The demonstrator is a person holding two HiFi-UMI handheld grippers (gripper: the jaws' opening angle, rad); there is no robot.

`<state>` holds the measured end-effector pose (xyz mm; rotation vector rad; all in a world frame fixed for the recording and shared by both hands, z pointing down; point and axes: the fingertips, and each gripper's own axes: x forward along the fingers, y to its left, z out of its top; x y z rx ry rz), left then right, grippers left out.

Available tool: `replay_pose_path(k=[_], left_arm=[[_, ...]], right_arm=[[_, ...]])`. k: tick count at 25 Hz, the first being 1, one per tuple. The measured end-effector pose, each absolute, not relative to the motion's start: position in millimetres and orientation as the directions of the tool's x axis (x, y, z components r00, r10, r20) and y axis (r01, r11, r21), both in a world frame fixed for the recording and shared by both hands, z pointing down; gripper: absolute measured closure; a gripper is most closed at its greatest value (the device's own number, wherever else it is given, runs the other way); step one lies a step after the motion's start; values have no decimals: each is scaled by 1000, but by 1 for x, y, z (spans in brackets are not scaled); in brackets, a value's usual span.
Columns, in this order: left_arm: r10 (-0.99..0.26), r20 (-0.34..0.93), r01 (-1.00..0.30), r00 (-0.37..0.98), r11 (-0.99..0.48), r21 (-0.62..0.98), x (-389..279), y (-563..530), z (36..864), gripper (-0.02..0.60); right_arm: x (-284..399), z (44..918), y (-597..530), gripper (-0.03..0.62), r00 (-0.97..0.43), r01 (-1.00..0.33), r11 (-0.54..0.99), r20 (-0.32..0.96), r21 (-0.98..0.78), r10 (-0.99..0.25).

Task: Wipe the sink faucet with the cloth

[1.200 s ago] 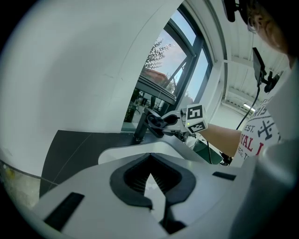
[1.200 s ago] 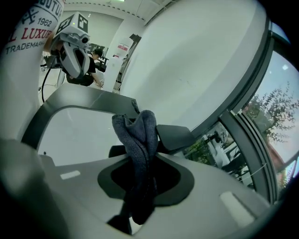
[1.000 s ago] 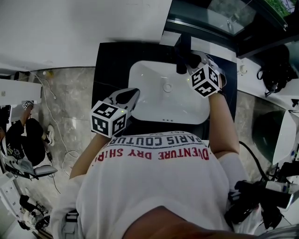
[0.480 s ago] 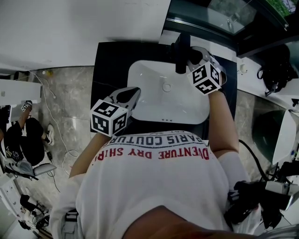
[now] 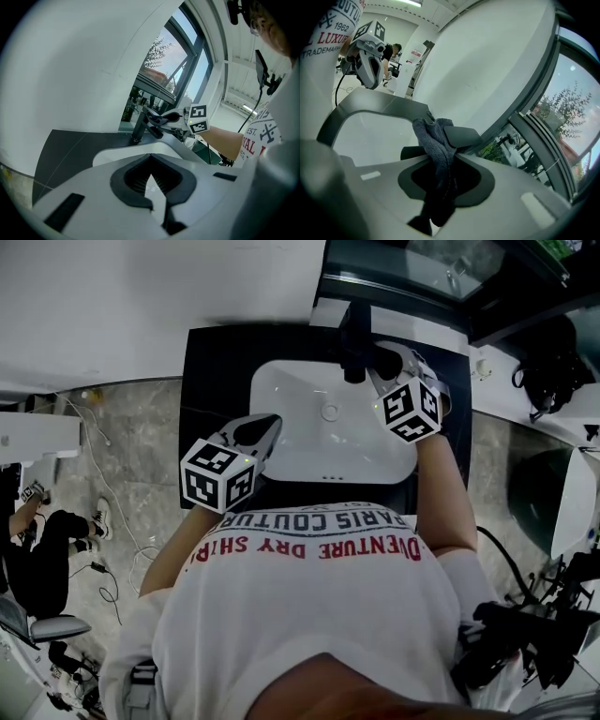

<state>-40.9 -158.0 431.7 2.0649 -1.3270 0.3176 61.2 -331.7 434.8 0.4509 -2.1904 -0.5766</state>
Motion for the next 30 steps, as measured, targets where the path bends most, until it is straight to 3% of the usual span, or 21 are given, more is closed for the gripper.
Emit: replay_pose_path(k=[10,19,30], left_arm=[[-703,529,-869,476,-284,405,-32,-162,441,580],[-691,549,-874,471,-280,398,-31,-161,448,580],[-683,589,-893,433,-237,382,-33,-164,470,580]], right_arm=[[72,436,-265,522,-698,-83,867,592,491,-402],[84,507,-243,522,-675,-16,923,677,386,-294],[67,533,-330,522,-666,-90,917,661,389,-346]])
